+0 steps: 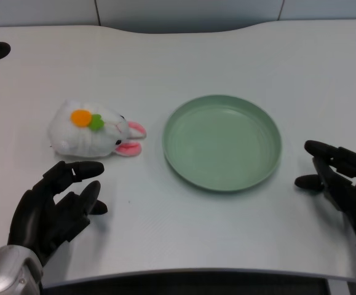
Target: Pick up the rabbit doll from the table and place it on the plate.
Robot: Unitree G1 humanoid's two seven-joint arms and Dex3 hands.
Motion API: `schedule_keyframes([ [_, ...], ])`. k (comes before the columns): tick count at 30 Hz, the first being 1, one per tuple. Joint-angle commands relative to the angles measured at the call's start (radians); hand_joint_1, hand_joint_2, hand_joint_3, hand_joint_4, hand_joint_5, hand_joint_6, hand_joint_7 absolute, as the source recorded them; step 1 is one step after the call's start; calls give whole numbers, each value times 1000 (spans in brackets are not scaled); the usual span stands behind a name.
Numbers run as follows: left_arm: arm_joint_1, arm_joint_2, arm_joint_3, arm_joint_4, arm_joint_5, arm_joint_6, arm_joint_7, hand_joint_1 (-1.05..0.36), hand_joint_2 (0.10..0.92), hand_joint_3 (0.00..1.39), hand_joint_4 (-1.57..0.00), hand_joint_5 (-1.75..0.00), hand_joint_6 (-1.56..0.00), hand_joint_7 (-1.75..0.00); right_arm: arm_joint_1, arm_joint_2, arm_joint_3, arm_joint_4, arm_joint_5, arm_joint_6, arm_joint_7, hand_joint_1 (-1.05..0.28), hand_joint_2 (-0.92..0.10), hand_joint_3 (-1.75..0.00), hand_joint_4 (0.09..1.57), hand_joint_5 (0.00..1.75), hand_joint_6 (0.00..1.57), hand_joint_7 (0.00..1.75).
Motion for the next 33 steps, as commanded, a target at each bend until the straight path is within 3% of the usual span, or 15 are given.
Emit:
schedule_keyframes([
  [1, 7, 9, -1, -6, 3, 0, -6, -454, 921, 478, -329, -1745, -332, -1023, 4, 8, 7, -18, -6, -9, -10, -409, -921, -171, 879, 839, 1021, 2],
  [5, 8, 7, 8, -3, -13, 9, -18, -460, 921, 467, -319, -1746, -336, -1028, 10, 15, 5, -32, 6, 2, -8, -391, -921, -179, 871, 833, 1018, 1],
  [13, 12, 6, 7, -15, -9, 20, -7, -456, 921, 461, -313, -1745, -339, -1013, 11, 14, 6, -30, 3, -3, -7, -409, -921, -164, 886, 846, 1029, 6],
  [17, 1, 4, 2, -3, -2, 23, 0, -456, 921, 475, -322, -1734, -347, -1007, 2, 7, 5, -16, -1, -1, -9, -407, -921, -168, 873, 839, 1022, 3],
  [21, -2, 8, 0, -18, 0, 48, 8, -455, 921, 478, -329, -1736, -346, -1002, 0, 9, 3, -16, 8, 5, -2, -421, -921, -159, 885, 846, 1030, 6],
  [24, 0, 6, 6, -15, -5, 32, 4, -448, 921, 477, -321, -1736, -346, -1000, -1, 11, 6, -10, 2, -3, -7, -430, -921, -152, 895, 854, 1035, 9],
  [27, 6, 7, 4, -7, 7, -20, -1, -455, 921, 469, -326, -1742, -353, -998, 2, 12, 8, -10, -2, -10, -10, -430, -921, -154, 891, 856, 1035, 9],
  [33, 21, 22, -28, 41, 119, -379, -14, -438, 921, 434, -263, -1689, -340, -971, 2, 13, 10, -11, -2, -10, -13, -430, -921, -156, 873, 843, 1038, 10],
])
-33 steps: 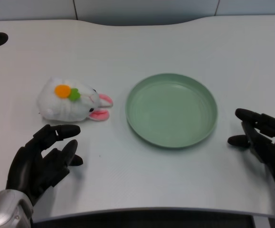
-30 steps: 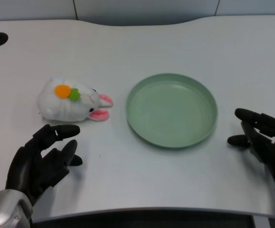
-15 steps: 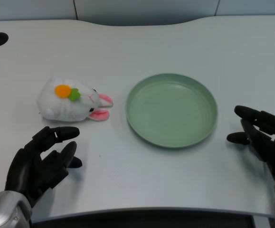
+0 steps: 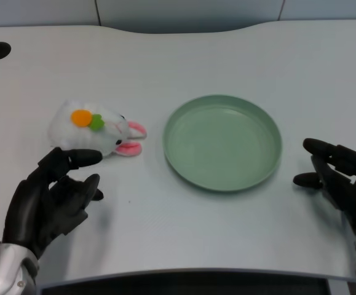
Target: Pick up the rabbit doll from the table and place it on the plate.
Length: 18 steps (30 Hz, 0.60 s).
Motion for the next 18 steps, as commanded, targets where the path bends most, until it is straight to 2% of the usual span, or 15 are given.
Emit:
schedule_keyframes([
  [1, 8, 16, -15, 39, 61, -162, -1, -437, 921, 433, -249, -1677, -335, -967, -1, 6, 3, 5, -1, -10, -2, -429, -921, -157, 877, 843, 1039, 10],
  [10, 2, 16, -16, 81, 74, -234, 0, -436, 921, 433, -241, -1663, -332, -963, -1, 6, 4, 5, 0, -10, -2, -427, -921, -161, 884, 835, 1040, 10],
  [11, -9, 61, -25, 25, 173, -243, 25, -436, 921, 433, -241, -1663, -332, -963, -3, 8, 4, 4, 1, -2, -5, -427, -921, -161, 885, 834, 1040, 10],
  [13, -21, 116, -36, -48, 305, -252, 59, -431, 921, 323, -255, -1306, -424, -579, -6, 11, 5, 2, 1, 7, -8, -426, -921, -158, 899, 840, 1041, 10],
  [14, -43, 158, -46, -64, 389, -262, 72, -430, 921, 307, -261, -1252, -446, -509, -8, 13, 6, 6, 1, 7, -10, -425, -921, -158, 901, 841, 1041, 10],
  [16, -66, 199, -59, -66, 467, -272, 86, -447, 921, 227, -244, -1006, -476, -288, -10, 14, 7, 11, 1, 6, -10, -419, -921, -158, 901, 842, 1038, 8],
  [17, -97, 237, -70, -56, 527, -275, 92, -449, 921, 217, -245, -968, -484, -250, -10, 13, 11, 10, -4, 4, -15, -418, -921, -159, 901, 842, 1037, 8],
  [18, -117, 260, -78, -48, 561, -277, 98, -496, 921, 191, -254, -761, -470, -165, -9, 12, 14, 8, -8, 3, -18, -418, -921, -161, 900, 842, 1033, 5],
])
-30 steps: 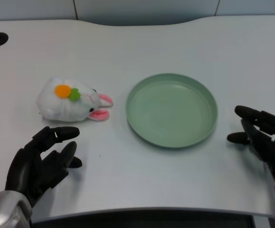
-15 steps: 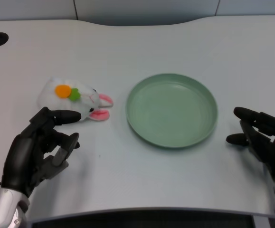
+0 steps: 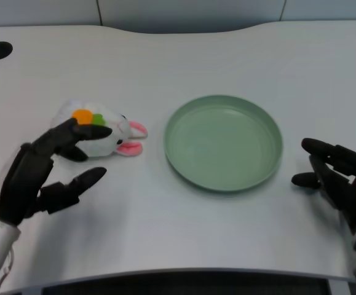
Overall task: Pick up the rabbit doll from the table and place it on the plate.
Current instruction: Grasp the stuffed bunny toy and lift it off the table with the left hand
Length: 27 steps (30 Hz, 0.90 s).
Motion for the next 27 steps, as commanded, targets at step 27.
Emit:
schedule_keyframes([
  [27, -508, 319, -320, 153, 522, 211, -401, -920, 919, 38, 1, -1, -73, 0, 1, 21, 8, -8, -20, -4, -9, -397, -921, -183, 880, 848, 1025, 7],
])
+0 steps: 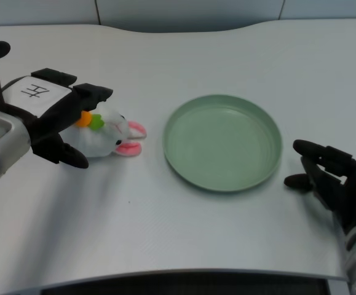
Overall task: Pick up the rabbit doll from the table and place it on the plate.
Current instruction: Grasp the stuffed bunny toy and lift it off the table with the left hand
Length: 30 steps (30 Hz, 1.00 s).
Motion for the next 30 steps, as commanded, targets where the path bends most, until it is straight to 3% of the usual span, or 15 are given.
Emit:
schedule_keyframes([
  [1, -76, 13, -46, 78, 10, 8, -62, -927, 915, 34, 1, 0, -60, 0, 5, 1, 1, -11, 1, -4, -3, -403, -921, -181, 877, 847, 1026, 7],
  [5, -142, 3, -82, 164, 11, 11, -94, -957, 915, 25, 1, 1, -21, 0, 5, -1, 0, -4, 4, -6, 1, -409, -921, -180, 872, 849, 1025, 7],
  [12, -231, -7, -164, 326, 40, -38, -47, -1012, 921, 44, 1, 1, -8, -2, 9, 1, -3, -16, 9, 12, 1, -419, -921, -166, 879, 856, 1029, 9],
  [16, -263, -22, -206, 393, 60, -63, -7, -1021, 921, 44, 1, 1, -8, -1, 8, 5, -6, -11, 18, 6, 7, -415, -921, -161, 888, 861, 1035, 11],
  [20, -300, -44, -240, 470, 64, -88, 22, -991, 920, 33, -1, 0, -17, -6, 11, 6, -5, -15, 15, 7, 6, -423, -921, -158, 885, 861, 1033, 10],
  [23, -329, -62, -267, 522, 72, -96, 31, -993, 921, 31, 0, 0, -23, -8, 17, 6, -2, -23, 7, -2, 2, -415, -921, -163, 877, 859, 1030, 8],
  [30, -427, -140, -331, 708, 96, -108, 125, -967, 920, 45, -22, -12, -40, -15, 26, 8, -2, -49, 9, 26, -4, -411, -921, -174, 870, 860, 1033, 9],
])
